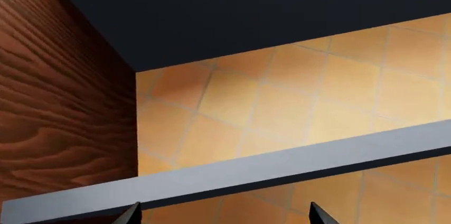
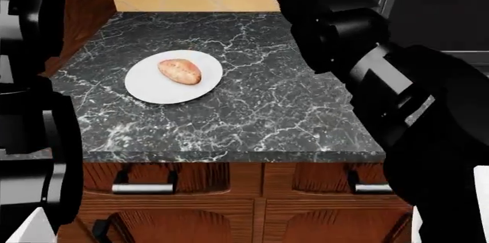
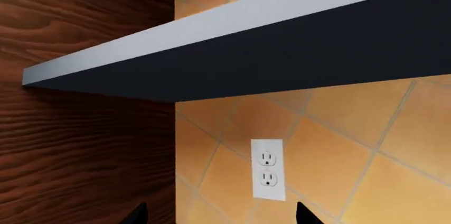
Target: Place the sweet potato on the rack of the oven.
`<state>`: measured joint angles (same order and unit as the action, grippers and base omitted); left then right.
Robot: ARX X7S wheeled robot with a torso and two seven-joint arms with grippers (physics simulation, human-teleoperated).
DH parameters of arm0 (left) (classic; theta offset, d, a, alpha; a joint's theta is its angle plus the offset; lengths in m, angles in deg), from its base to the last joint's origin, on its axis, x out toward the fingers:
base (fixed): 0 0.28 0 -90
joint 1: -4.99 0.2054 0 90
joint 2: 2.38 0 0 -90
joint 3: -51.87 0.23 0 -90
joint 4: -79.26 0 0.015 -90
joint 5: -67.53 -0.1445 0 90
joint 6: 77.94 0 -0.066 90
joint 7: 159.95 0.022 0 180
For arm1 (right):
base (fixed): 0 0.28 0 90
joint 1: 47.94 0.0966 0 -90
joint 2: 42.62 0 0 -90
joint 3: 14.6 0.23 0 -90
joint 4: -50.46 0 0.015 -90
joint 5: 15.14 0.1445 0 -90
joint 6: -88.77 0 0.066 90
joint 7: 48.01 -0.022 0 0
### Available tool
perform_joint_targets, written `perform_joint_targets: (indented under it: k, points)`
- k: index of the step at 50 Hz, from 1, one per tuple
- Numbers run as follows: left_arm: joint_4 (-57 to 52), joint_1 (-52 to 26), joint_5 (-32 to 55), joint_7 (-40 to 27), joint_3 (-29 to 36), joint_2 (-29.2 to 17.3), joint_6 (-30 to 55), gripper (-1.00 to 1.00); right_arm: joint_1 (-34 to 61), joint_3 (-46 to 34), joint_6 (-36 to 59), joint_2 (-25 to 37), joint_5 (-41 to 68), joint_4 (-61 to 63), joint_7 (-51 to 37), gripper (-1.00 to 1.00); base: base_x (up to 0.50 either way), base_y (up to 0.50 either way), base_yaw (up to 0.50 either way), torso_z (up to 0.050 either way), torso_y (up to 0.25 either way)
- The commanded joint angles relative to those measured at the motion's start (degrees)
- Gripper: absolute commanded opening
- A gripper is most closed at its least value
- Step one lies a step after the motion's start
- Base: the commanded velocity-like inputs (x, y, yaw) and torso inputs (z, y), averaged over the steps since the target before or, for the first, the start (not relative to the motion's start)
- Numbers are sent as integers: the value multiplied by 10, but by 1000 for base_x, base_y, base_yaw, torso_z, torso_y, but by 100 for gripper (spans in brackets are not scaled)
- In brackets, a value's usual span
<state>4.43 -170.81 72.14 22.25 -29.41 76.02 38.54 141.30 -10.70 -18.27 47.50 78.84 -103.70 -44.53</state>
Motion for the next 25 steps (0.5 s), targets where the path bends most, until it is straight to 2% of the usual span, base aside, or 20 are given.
perform_joint_targets:
  k: [1, 16, 25]
  points:
    - [-14, -9, 0, -5, 3, -2, 9, 100, 13, -55, -20, -1, 51, -19, -1, 100, 500, 238, 0, 0, 0]
    - [-16, -4, 9, -1, 0, -8, 2, 100, 9, -49, -9, -1, 42, -9, -2, 100, 448, 320, 0, 0, 0]
    - [-21, -11, 19, 8, 6, -3, 12, 100, 1, -55, 64, -1, 27, -26, 192, 100, 0, 0, 0, 0, 0]
